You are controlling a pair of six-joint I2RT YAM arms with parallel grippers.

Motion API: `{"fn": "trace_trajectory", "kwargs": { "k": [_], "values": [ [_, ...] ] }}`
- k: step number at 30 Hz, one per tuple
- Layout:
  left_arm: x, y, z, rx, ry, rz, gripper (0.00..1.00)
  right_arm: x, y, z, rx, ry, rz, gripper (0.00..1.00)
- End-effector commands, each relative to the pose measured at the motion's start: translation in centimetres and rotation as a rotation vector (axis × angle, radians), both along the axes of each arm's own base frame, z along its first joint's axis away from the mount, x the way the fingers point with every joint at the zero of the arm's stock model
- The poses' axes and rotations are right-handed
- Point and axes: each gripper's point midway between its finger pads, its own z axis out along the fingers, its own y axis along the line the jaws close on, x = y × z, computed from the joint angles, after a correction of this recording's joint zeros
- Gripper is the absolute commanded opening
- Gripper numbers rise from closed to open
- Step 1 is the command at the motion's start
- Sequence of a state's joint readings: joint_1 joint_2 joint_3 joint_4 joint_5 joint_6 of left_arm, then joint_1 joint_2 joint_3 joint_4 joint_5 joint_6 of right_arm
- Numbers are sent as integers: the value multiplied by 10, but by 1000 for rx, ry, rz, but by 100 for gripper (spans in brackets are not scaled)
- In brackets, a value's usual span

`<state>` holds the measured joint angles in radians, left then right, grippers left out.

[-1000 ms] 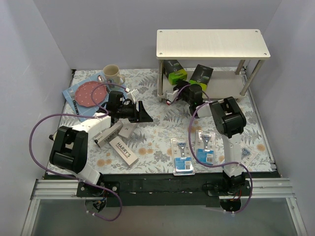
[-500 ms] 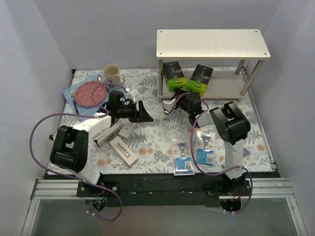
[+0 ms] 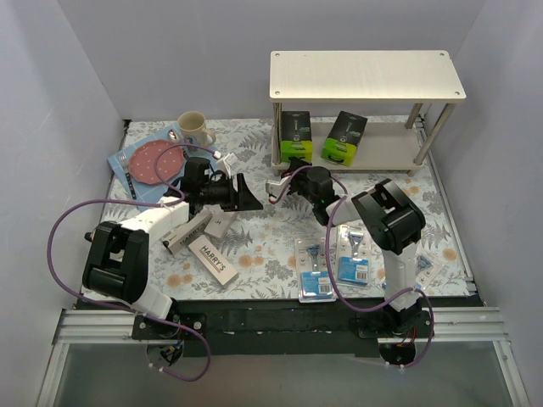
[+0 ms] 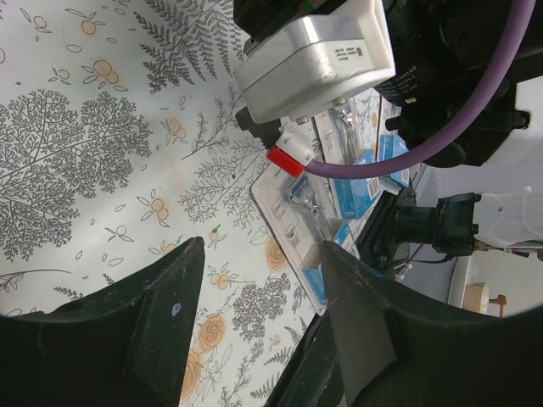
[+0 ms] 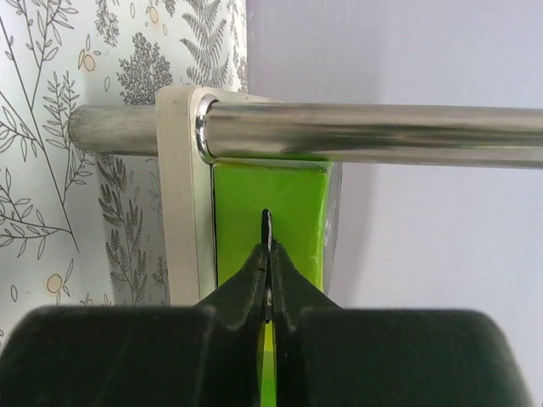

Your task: Place and organize the shaving razors onto the shelf

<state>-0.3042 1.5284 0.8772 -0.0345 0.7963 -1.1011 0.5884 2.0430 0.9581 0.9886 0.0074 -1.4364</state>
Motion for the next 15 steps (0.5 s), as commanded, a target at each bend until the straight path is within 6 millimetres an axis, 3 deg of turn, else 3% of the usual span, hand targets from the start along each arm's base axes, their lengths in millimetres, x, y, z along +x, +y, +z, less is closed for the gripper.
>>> {"fn": "trace_trajectory", "kwargs": {
  "k": [1, 2, 3, 4, 5, 6, 7, 8, 9, 10, 11, 12, 13, 14, 15],
  "values": [
    [-3, 3, 15, -18, -48, -5, 57, -3, -5, 19, 34, -58, -42, 23],
    [-3, 3, 17, -20, -52, -8, 57, -7, -9, 18, 24, -48, -47, 25],
    [-2, 3, 18, -17, -55, -7, 57, -11, -14, 37, 38, -64, -55, 29],
    [-2, 3, 21, -20, -58, -7, 57, -21, -23, 23, 14, -5, -61, 39],
    [2, 2, 29, -27, -76, -8, 57, -27, -26, 26, 20, 19, -65, 43],
    [3, 0, 33, -36, -81, -9, 57, -34, -32, 46, 39, 19, -70, 46],
    [6, -1, 36, -41, -82, -10, 57, -42, -37, 40, 28, 77, -82, 58],
    [8, -3, 40, -47, -89, -13, 57, -47, -46, 40, 115, 162, -140, 64],
    [13, -5, 46, -53, -102, -15, 57, -52, -50, 62, 195, 201, -166, 68],
    [17, -5, 44, -49, -102, -17, 57, -53, -56, 65, 251, 277, -212, 69],
    [18, -7, 44, -47, -105, -23, 57, -55, -64, 65, 295, 413, -298, 69],
    [22, -8, 46, -44, -110, -24, 57, -60, -66, 69, 496, 559, -379, 68],
    [24, -8, 42, -34, -108, -31, 57, -57, -82, 68, 601, 679, -455, 68],
    [24, -10, 41, -30, -106, -36, 56, -71, -74, 66, 663, 876, -432, 68],
    [23, -10, 39, -27, -97, -39, 56, -69, -89, 61, 847, 1023, -525, 68]
  ]
}}
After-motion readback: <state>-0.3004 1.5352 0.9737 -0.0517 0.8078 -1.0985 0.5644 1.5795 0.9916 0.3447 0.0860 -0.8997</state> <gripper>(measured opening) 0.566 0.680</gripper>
